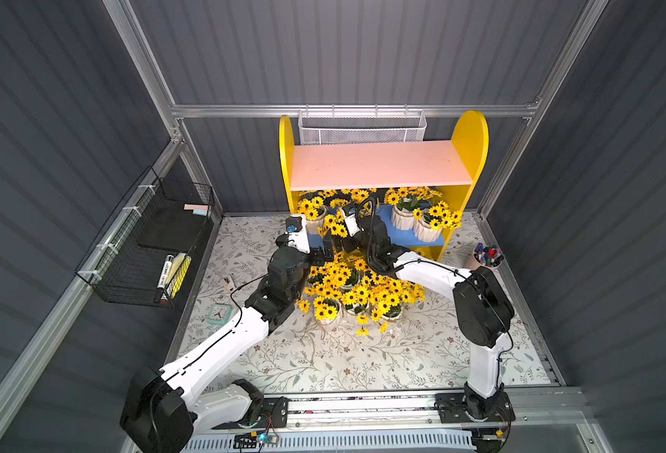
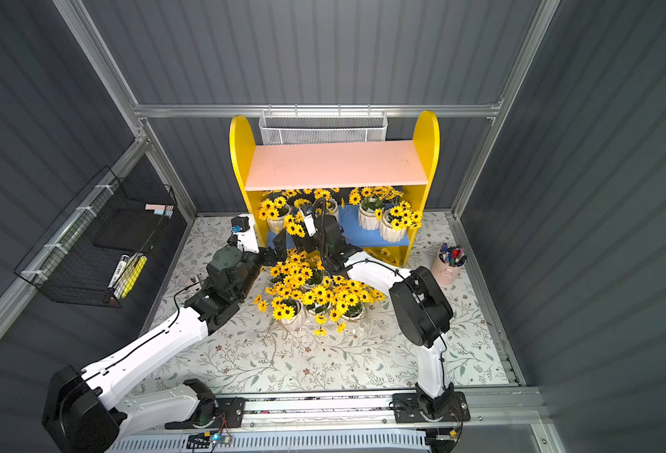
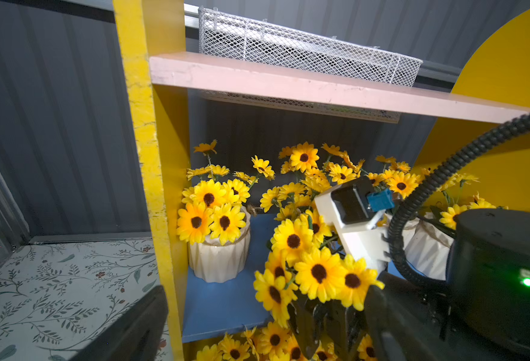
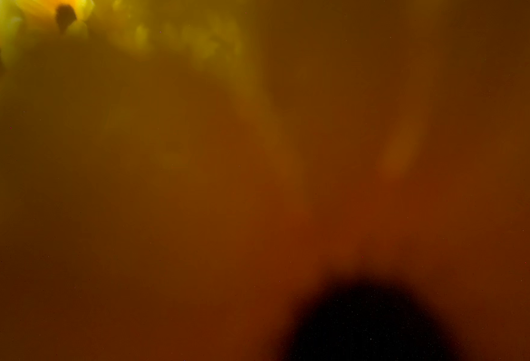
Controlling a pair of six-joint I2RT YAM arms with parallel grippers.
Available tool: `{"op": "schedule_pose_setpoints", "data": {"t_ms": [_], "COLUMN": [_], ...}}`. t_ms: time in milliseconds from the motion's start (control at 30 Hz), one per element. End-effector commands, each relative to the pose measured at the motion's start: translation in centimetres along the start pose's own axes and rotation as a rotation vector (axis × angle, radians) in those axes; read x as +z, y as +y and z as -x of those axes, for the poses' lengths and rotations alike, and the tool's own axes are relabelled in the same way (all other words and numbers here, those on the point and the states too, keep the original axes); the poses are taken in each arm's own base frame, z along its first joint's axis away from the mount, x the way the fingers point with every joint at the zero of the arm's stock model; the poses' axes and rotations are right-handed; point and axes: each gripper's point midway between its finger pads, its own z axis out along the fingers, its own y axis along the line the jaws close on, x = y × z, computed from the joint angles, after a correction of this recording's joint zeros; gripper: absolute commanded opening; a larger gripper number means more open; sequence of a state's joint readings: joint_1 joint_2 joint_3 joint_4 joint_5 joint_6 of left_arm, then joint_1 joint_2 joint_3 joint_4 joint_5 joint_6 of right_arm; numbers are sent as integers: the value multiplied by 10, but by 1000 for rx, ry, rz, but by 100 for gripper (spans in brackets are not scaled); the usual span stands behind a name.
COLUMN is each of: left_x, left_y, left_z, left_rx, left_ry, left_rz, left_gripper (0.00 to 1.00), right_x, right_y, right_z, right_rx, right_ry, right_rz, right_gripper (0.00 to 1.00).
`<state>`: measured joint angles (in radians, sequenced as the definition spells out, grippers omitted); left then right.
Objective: Take the sunflower pots off the shelves
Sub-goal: Pick up the sunflower pot from the shelf.
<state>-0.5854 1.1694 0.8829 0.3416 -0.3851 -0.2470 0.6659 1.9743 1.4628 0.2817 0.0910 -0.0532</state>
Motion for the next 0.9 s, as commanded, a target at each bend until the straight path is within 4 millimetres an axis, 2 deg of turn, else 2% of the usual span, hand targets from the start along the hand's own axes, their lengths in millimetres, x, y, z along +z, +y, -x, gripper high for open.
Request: {"op": "schedule_pose_setpoints", "data": {"t_ms": [0, 200, 367, 400, 467, 533, 600, 733, 867], "left_x": [-3, -4, -5, -5, -5, -5, -6, -6, -7], "left_y": [-1, 0, 0, 1, 0, 0, 0, 0, 0], "left_z": [11, 12, 15, 15, 15, 15, 16, 17, 17], "left_rx": [-16, -14, -15, -15, -14, -14, -15, -16, -15], "left_ry": [-31, -34, -42, -42, -42, -42, -45, -48, -49], "left_rz": [-12, -11, -9, -9, -11, -12, -13, -15, -15], "left_gripper": [99, 99, 99, 100, 99, 99, 99, 99, 99], "right_x": [9, 16, 17, 16, 12, 7, -1, -11, -12], "right_y": [17, 18, 20, 21, 27, 35, 42, 42, 37], "right_z": [-16, -11, -9, -7, -4, 1, 13, 36, 48], "right_rx": [-34, -30, -30, -28, -15, -6, -17, -30, -58], "right_ry": [55, 48, 51, 48, 44, 35, 12, -24, -40], "right_rz": [56, 53, 66, 75, 106, 140, 155, 141, 116], "right_gripper": [99, 94, 79, 72, 51, 19, 2, 0, 0]}}
